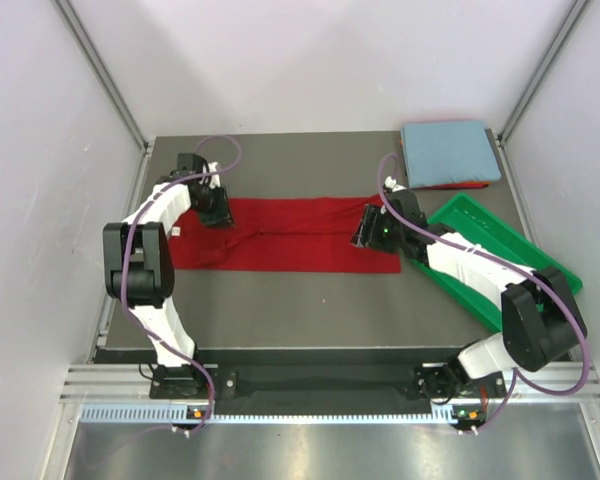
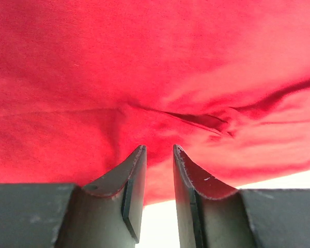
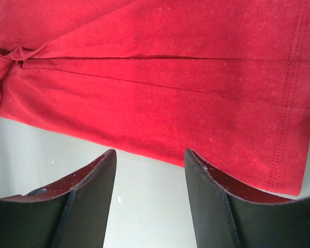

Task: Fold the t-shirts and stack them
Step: Fold the tshirt

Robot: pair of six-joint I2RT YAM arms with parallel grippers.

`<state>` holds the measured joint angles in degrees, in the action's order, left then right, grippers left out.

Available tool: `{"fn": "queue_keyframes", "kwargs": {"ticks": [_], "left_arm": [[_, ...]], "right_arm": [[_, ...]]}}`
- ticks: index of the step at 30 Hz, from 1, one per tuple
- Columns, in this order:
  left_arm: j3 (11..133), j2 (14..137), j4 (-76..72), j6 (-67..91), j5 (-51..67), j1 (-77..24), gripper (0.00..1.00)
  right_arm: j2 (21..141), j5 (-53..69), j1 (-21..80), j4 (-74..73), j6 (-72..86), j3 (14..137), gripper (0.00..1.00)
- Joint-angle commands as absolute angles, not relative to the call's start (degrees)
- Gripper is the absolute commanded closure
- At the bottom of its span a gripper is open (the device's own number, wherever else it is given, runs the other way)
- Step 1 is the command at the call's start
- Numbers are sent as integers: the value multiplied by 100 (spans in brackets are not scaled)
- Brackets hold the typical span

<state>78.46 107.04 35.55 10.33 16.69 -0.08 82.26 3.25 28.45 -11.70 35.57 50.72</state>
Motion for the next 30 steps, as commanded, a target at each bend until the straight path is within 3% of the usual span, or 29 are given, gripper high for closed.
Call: {"fn": "queue_keyframes", "kwargs": {"ticks": [1,6,14,28,30], "left_arm": [[7691,10266,3560,1063,1873,-132,67],[7664,10239,3568,1055,1697,-132,68],[7839,10300,3586,1178,308,-123,62],[8147,11092,3683,1099,703,-123,65],[8130,11031,3656,1072,764,-123,69]], "right_arm": [[8244,422,2883,-958,3480,5282,44],[8209,457,2892,-923,3516,5274,44],[8139,475,2918,-949,3463,5247,44],[8226,501,2918,-870,3454,5247,44],[8244,527,2918,-853,3463,5247,44]]}}
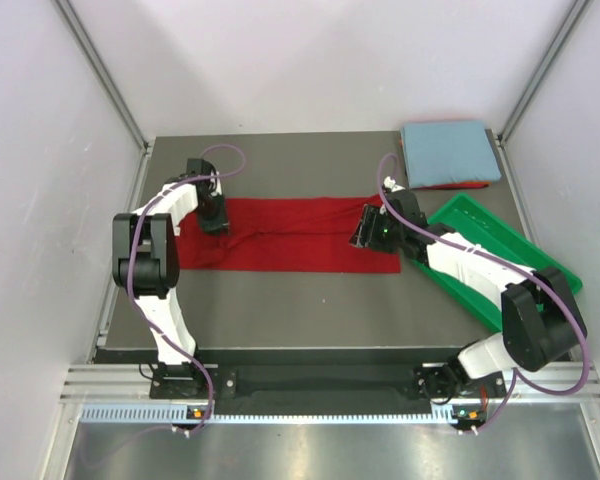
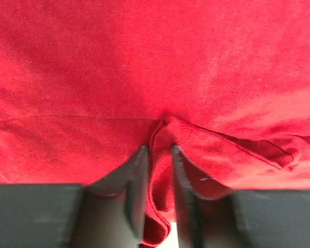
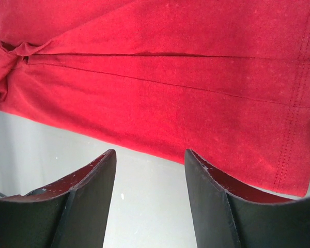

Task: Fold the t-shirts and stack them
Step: Fold the tshirt

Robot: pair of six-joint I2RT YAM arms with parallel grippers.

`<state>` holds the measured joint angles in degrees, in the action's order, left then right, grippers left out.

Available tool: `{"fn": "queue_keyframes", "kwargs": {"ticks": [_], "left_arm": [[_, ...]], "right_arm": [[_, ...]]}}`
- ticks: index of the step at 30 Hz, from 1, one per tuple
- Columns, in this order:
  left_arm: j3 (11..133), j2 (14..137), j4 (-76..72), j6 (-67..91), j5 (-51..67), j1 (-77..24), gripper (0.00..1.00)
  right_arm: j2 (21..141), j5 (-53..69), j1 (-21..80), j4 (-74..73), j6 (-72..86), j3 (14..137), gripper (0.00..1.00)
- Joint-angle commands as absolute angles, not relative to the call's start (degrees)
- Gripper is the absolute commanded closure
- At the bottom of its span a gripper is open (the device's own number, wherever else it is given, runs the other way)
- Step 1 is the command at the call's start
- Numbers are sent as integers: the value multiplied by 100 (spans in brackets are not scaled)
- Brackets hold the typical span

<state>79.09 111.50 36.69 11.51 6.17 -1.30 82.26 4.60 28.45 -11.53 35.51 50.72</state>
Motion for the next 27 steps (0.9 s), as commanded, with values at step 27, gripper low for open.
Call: {"fn": "queue_keyframes", "kwargs": {"ticks": [27], "left_arm": [[7172,9791,3805,1055,1661,-571,84]], "right_arm": [[8815,668,3348,-633,3489,5669,44]]}}
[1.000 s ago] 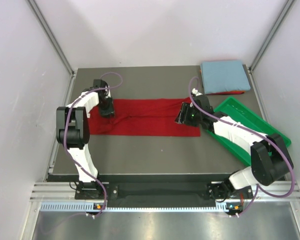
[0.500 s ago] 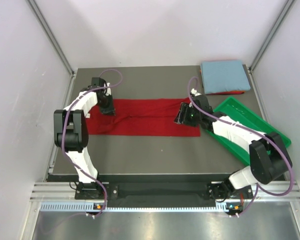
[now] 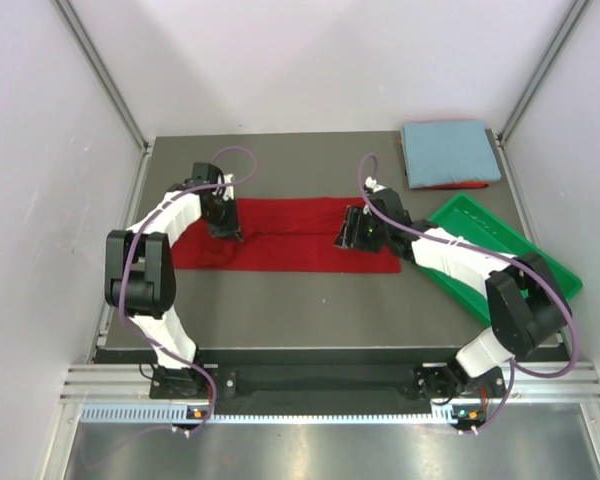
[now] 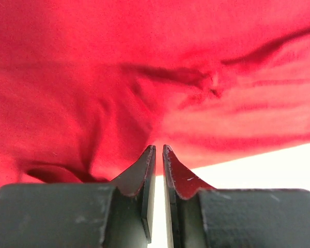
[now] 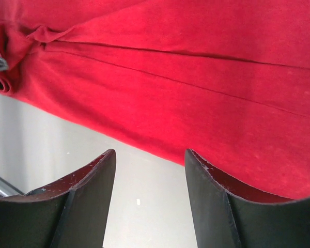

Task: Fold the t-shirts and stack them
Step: Fold the tshirt

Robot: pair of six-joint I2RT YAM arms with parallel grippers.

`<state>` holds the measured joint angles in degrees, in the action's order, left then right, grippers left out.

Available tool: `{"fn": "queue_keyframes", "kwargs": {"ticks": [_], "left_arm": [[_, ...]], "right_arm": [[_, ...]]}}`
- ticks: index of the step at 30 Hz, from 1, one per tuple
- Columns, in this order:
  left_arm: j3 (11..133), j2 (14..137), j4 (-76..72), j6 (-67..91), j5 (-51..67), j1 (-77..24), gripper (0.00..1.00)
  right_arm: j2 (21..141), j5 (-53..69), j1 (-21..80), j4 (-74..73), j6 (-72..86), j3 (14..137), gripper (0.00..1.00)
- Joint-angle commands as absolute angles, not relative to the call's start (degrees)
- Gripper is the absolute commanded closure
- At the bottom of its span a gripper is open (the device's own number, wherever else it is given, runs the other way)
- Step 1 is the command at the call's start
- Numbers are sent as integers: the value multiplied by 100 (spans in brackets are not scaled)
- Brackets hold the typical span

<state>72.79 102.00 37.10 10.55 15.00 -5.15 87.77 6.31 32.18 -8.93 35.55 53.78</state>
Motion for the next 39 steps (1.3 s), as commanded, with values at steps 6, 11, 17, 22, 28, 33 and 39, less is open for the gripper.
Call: {"fn": "queue_keyframes", "kwargs": {"ticks": [6,11,17,22,28,33,39], "left_arm": [[7005,9440,3893,1055,2169,-650,78],[6996,9106,3999,1475,1655,-607,67],[7488,9008,3973,1609,158,-457,61],[7699,9552,3938,1319,255,-457,60],[7918,10150,3806,1081,114,-457,60],[8024,10415,3595,984,211,-457,60],[8323,10705,3551,949,589,-457,67]], "right_arm": [[9017,677,3480,-528,3577,5818,44],[9490,615,3656,-290,3849,6353,44],[9906,440,3963,-800,3964,7251,45],[9774,466,4043,-677,3946,7137,45],[9694,492,4052,-642,3876,7101,44],[9721,527,4043,-677,3797,7163,44],[9738,519,4052,-747,3718,7145,44]]}}
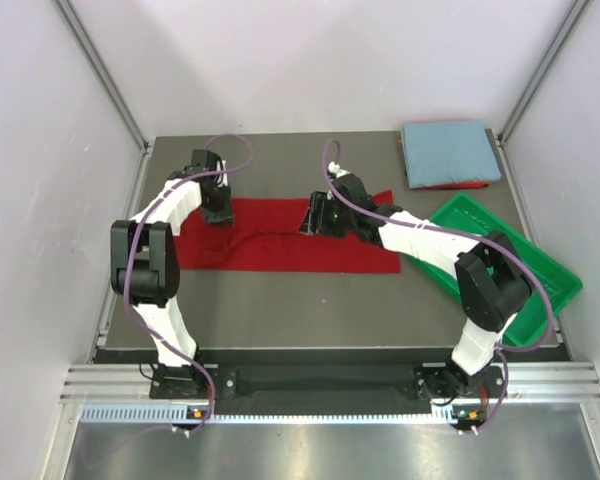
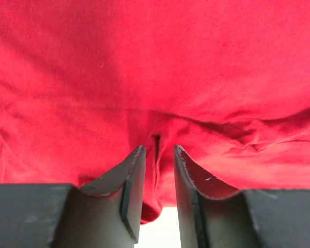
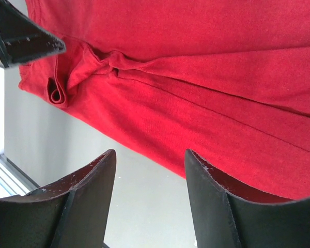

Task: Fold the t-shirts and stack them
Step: Fold the tshirt

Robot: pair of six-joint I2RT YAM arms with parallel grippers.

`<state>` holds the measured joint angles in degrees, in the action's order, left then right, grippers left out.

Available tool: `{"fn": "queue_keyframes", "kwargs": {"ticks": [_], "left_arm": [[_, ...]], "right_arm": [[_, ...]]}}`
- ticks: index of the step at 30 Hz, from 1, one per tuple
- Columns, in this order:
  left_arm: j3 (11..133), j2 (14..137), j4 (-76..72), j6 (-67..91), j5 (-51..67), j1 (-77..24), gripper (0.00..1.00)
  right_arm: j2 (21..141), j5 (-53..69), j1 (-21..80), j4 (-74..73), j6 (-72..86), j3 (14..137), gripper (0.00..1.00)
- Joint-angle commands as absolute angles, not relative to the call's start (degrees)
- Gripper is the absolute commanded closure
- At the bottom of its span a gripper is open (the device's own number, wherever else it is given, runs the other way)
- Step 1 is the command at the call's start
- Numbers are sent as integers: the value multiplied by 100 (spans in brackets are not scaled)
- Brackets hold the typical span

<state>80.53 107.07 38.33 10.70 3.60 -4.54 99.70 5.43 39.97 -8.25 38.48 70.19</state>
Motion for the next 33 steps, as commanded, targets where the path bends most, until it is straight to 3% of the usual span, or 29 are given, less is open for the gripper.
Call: {"fn": "queue_keyframes", "kwargs": {"ticks": [1,2,5,7,9,10,19,28,33], "left_arm": [[8323,10714,3542,949,667,-457,69],[8332,10731,3559,941,711,-457,79],[8297,10705,3621,932,791,-457,84],[8165,10644,3612,914,607,-457,79],[8078,10609,3569,897,343,-457,66],[8068,10608,3560,896,299,-457,64],[8077,10793,3559,897,351,-457,61],[8025,10670,3717,835,650,-466,100],[7665,10232,3700,879,887,-483,100]], "right_arm": [[9747,510,4052,-773,3709,7172,44],[9738,501,4043,-773,3692,7172,44],[9730,501,4043,-765,3691,7172,44],[9703,501,4043,-773,3700,7154,44],[9677,501,4043,-730,3718,7119,43],[9651,501,4043,-729,3726,7084,43],[9615,519,4043,-721,3735,7075,43],[9606,527,4043,-677,3744,7014,43],[9615,536,4043,-668,3753,7014,43]]}}
